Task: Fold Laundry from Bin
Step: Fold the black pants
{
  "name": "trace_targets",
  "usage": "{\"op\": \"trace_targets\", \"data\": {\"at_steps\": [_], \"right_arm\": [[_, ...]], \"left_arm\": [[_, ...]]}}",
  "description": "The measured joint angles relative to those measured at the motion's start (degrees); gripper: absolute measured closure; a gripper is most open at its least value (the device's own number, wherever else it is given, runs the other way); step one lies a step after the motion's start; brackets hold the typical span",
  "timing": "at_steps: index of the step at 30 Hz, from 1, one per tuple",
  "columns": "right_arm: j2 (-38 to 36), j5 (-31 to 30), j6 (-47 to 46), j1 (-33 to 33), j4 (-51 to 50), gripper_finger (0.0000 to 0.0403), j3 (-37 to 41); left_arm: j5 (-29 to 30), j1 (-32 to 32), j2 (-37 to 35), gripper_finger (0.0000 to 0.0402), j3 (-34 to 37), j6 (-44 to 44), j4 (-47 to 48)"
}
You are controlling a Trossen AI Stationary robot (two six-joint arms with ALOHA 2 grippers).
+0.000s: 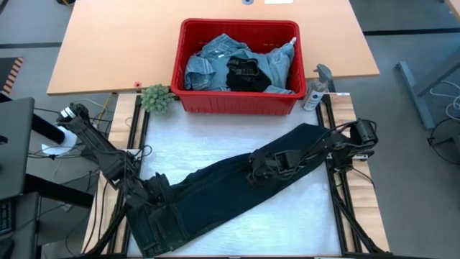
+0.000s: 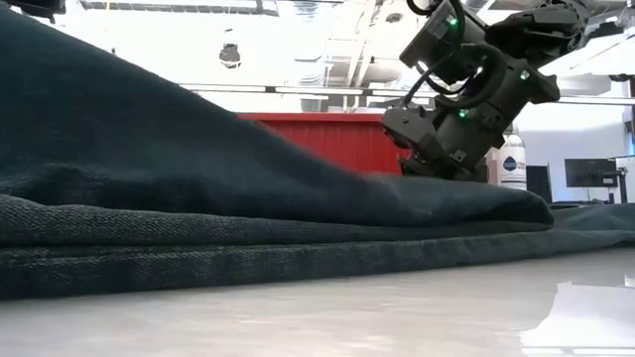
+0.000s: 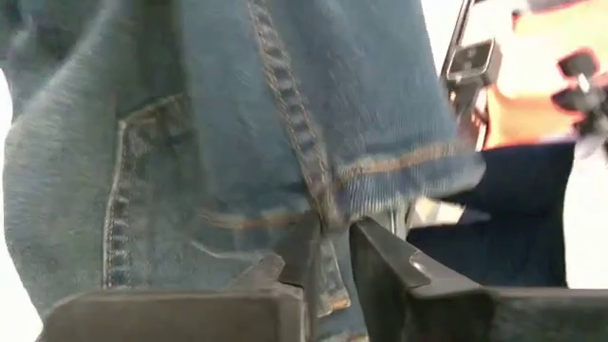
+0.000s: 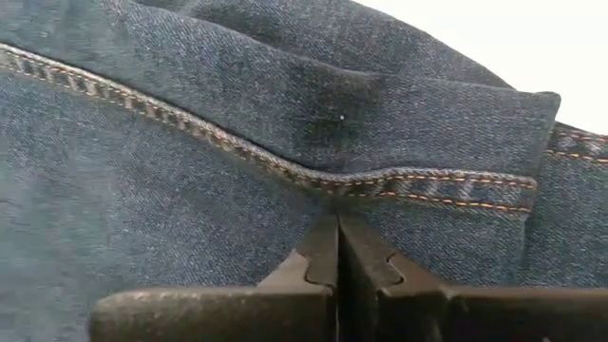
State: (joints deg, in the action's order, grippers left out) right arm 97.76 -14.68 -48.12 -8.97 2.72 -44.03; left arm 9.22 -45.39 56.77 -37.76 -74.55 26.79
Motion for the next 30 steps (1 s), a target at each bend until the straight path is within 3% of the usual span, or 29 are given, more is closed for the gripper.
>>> {"op": "trace_targets", "data": {"at_steps": [5, 10, 12, 16, 20, 22, 25, 30], "right_arm": [[0.0, 0.0, 0.1, 0.0, -0.1, 0.0381, 0.0], [0.0, 0.0, 0.2, 0.0, -0.1, 0.0374, 0.0], [0.0, 0.0, 0.1, 0.0, -0.1, 0.0376, 0.0], [0.0, 0.0, 0.1, 0.0, -0.1, 0.038, 0.0], [0.0, 0.1, 0.1, 0.0, -0.1, 0.0377, 0.0], [0.0, 0.8, 0.1, 0.0, -0.1, 0.0375, 0.0], [0.0, 1.8, -0.1, 0.0, -0.1, 0.0376, 0.0], [-0.1, 2.5, 0.0, 0.2, -0.2, 0.038, 0.0]], "left_arm": [[-7.5, 0.0, 1.0, 0.0302, 0.0, 1.3, -2.7], [-16.6, 0.0, 1.0, 0.0251, 0.0, -4.2, -2.8], [-17.1, -0.9, 0.8, 0.0244, 0.0, -4.9, -6.3], [-10.1, -2.7, -1.0, 0.0248, 0.0, -5.1, -14.2], [8.6, -3.3, -1.3, 0.0261, -0.1, 0.1, -16.6], [14.1, -2.0, 0.7, 0.0266, -0.1, 3.6, -16.3], [14.8, 0.9, 5.6, 0.0271, -0.1, 7.6, -17.6], [12.2, 5.5, 14.0, 0.0278, 0.0, 15.4, -28.8]]}}
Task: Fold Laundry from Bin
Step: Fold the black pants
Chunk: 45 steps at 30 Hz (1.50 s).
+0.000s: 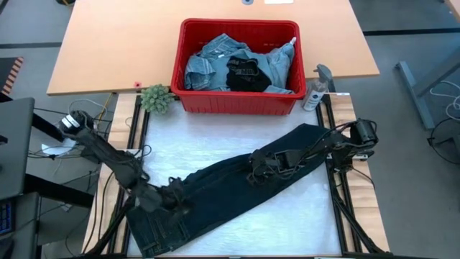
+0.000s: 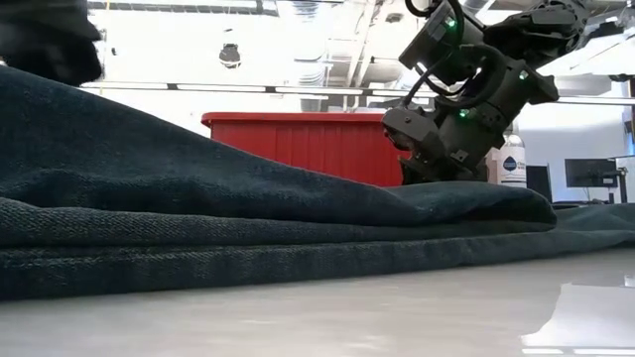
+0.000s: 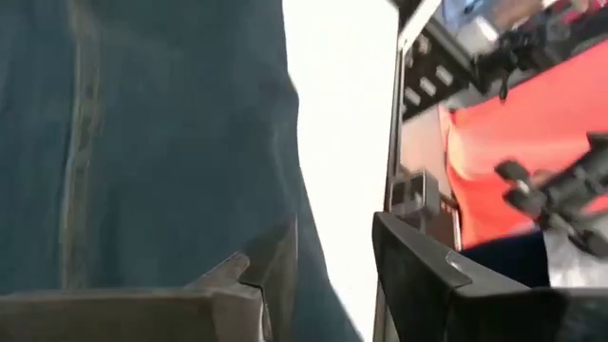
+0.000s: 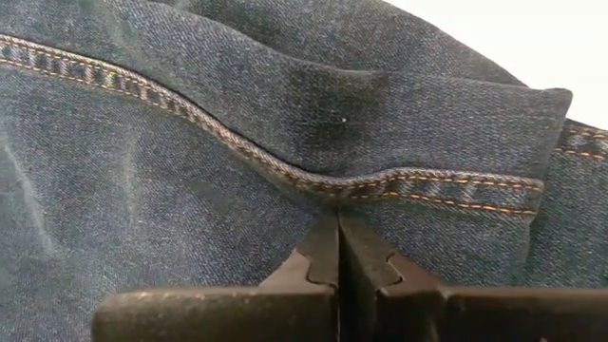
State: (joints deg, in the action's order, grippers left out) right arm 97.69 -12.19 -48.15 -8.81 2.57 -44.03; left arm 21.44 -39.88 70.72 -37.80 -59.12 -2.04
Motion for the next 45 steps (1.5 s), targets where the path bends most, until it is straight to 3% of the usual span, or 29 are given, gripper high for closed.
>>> {"op": "trace_targets", "data": {"at_steps": [4, 10, 18, 27, 31, 40, 45], "right_arm": [[0.0, 0.5, 0.1, 0.5, 0.0, 0.0376, 0.0], [0.0, 2.5, 2.0, 0.8, 0.0, 0.0378, 0.0], [0.0, 3.7, 2.7, 0.9, -0.1, 0.0376, 0.0], [0.8, 3.0, 0.9, 1.1, -2.4, 0.0376, -0.1], [-0.2, 2.9, 4.0, 1.6, -1.9, 0.0376, -0.1], [-9.7, -0.1, 5.3, 4.6, -3.2, 0.0358, -1.7], [-15.2, 3.1, 10.5, 5.3, -4.0, 0.0361, -1.7]], "left_arm": [[-0.1, 2.1, 5.4, 0.0287, 0.0, 3.2, -6.2], [-7.4, 2.6, 15.7, 0.0307, -2.6, 2.3, -9.8], [-16.3, 1.5, 25.6, 0.0342, -11.7, -2.6, 3.4], [-16.5, -3.1, 22.5, 0.0376, -15.3, -8.8, 18.6], [-11.4, -5.0, 20.8, 0.0388, -15.4, -10.5, 20.3], [-7.4, -5.0, 21.2, 0.0397, -15.4, -7.6, 22.2], [-6.6, -4.7, 19.8, 0.0397, -15.4, -6.8, 22.4]]}}
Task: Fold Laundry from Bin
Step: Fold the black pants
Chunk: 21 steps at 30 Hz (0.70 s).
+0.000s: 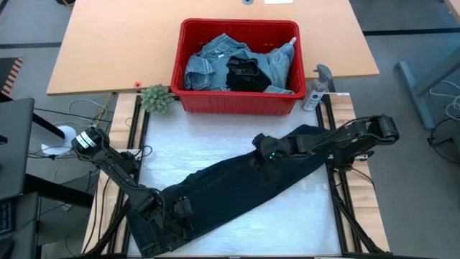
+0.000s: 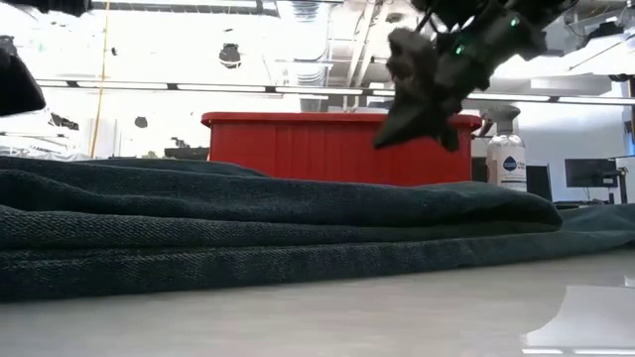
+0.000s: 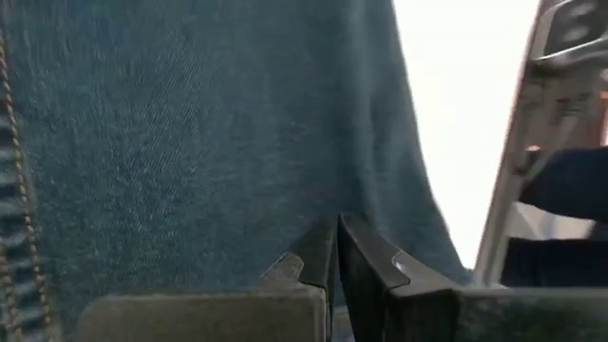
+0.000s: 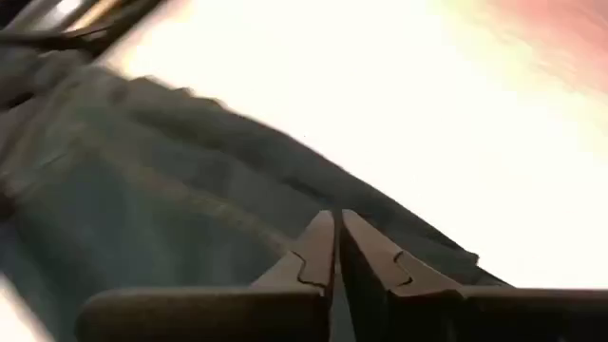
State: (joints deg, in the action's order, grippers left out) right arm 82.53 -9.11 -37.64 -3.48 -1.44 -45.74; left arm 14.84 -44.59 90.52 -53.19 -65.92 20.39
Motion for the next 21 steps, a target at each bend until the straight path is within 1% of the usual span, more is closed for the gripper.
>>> {"op": "trace_targets", "data": {"at_steps": [3, 7, 9, 12, 17, 21], "right_arm": [[-0.6, 0.2, 2.8, -3.0, 0.8, 0.0386, 0.3], [1.3, 0.6, 3.1, -7.6, 3.7, 0.0386, 2.5], [3.8, 0.6, 2.8, -9.5, 5.0, 0.0386, 2.9], [8.1, 0.5, 2.6, -11.7, 7.8, 0.0387, 2.9], [15.0, 0.0, -1.5, -14.9, 8.7, 0.0387, 2.8], [18.0, -0.5, -4.1, -15.8, 10.8, 0.0387, 2.7]], "left_arm": [[2.7, 1.1, -3.7, 0.0397, 0.0, 3.3, 0.1], [9.4, 3.6, -9.4, 0.0397, 0.0, 8.9, 2.5], [11.5, 5.3, -10.6, 0.0397, 0.0, 12.3, 2.2], [10.3, 8.3, -10.2, 0.0398, 0.0, 17.5, 2.0], [7.1, 11.9, -8.3, 0.0398, 0.0, 21.7, 0.4], [3.8, 12.4, -6.9, 0.0398, 2.0, 24.6, -5.8]]}}
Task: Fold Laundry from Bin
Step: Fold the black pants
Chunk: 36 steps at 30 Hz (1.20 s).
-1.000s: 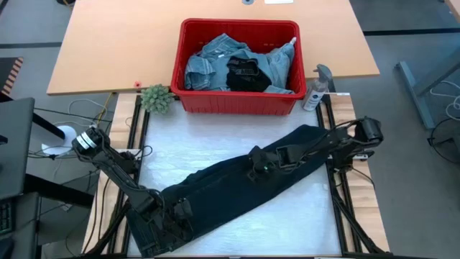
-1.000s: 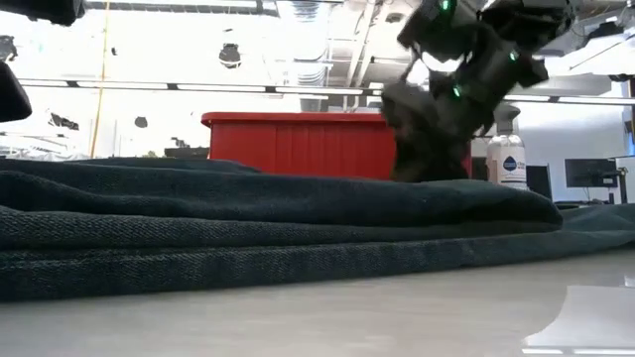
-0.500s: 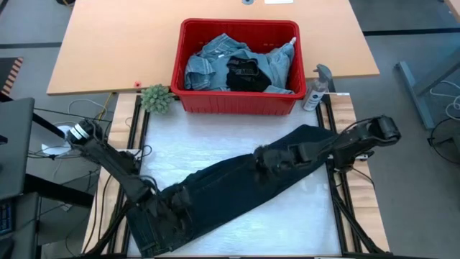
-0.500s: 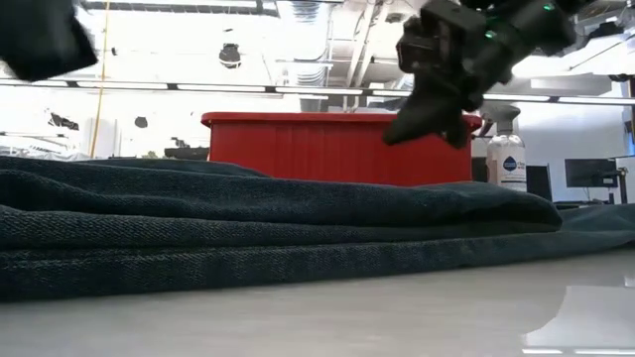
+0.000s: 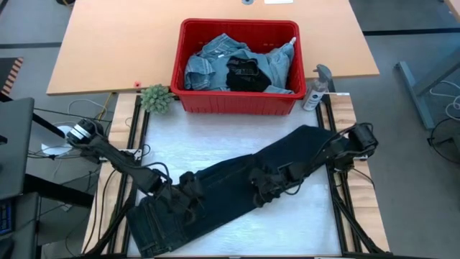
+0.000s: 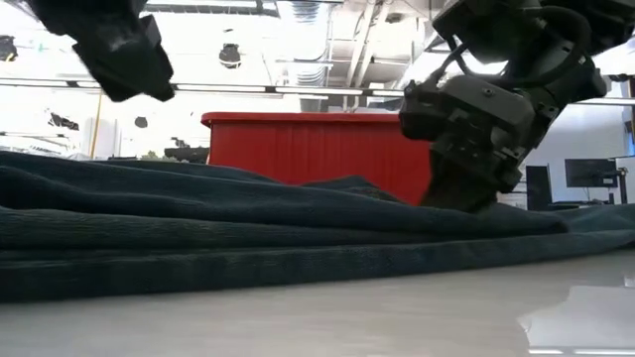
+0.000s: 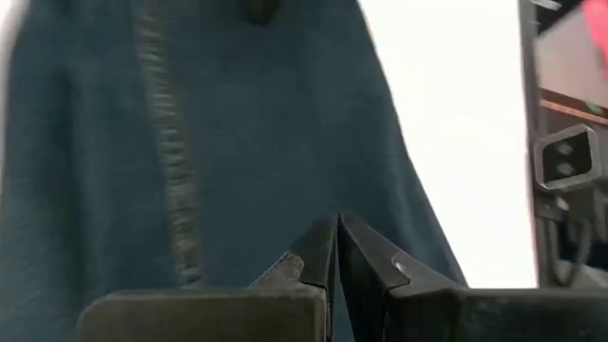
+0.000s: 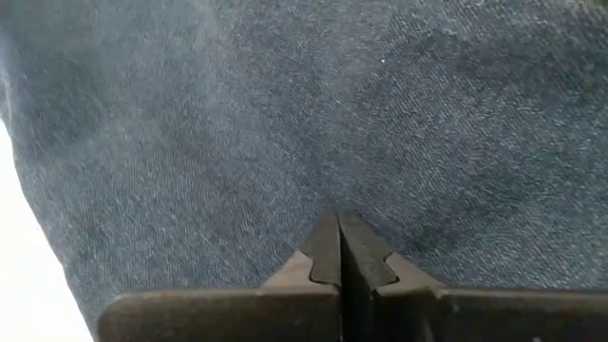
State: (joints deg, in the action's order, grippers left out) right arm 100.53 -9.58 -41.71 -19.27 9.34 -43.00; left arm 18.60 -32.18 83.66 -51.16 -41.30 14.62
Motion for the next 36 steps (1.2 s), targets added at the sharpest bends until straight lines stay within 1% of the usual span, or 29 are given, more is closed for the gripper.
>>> {"op": "trace_targets", "data": {"at_steps": [2, 5, 7, 10, 14, 16, 19, 24, 26, 30, 33, 36], "right_arm": [[0.5, 0.0, -1.0, 0.0, 1.5, 0.0384, 0.0], [-0.8, 0.0, -1.4, 0.7, 1.8, 0.0364, 0.1], [-3.7, -0.2, -1.0, 1.4, 0.7, 0.035, 0.2], [-10.5, -1.6, 1.5, 2.5, -0.2, 0.0342, 0.0], [-17.8, -8.0, 4.1, 3.1, -6.8, 0.034, 0.0], [-19.5, -8.9, 5.1, 3.7, -12.2, 0.0345, 0.0], [-18.5, -9.3, 4.2, 4.9, -19.6, 0.0362, 0.1], [-13.5, -9.6, 4.0, 7.6, -19.8, 0.0386, 0.1], [-10.5, -8.9, 3.3, 8.8, -19.8, 0.0385, 0.0], [-6.0, -6.7, 1.4, 10.7, -18.9, 0.0367, -0.2], [-5.8, -6.2, 2.2, 11.4, -18.7, 0.0365, -0.2], [-8.7, -5.1, 4.7, 12.3, -19.5, 0.0377, 0.1]], "left_arm": [[-1.8, 0.1, 0.5, 0.0398, 1.9, 0.2, -2.8], [-3.0, 0.5, 0.6, 0.0398, 5.0, -0.1, -4.8], [-3.5, 0.5, 0.6, 0.0398, 6.9, -1.2, -5.8], [-4.6, 0.5, 0.6, 0.0398, 9.8, -2.4, -8.0], [-4.8, 0.2, 0.6, 0.0398, 13.6, -4.5, -11.1], [-4.5, 0.3, 0.6, 0.0398, 14.6, -5.6, -11.9], [-4.0, 0.4, 0.6, 0.0398, 15.9, -7.1, -12.2], [-3.1, 0.4, 0.6, 0.0398, 16.8, -8.0, -12.0], [-2.9, 0.4, 0.6, 0.0398, 16.8, -8.0, -11.7], [-2.7, 0.4, 0.6, 0.0398, 16.8, -8.0, -11.6], [-2.6, 0.4, 0.6, 0.0398, 16.9, -8.0, -11.5], [-2.3, 0.4, 0.6, 0.0398, 16.9, -8.0, -11.4]]}}
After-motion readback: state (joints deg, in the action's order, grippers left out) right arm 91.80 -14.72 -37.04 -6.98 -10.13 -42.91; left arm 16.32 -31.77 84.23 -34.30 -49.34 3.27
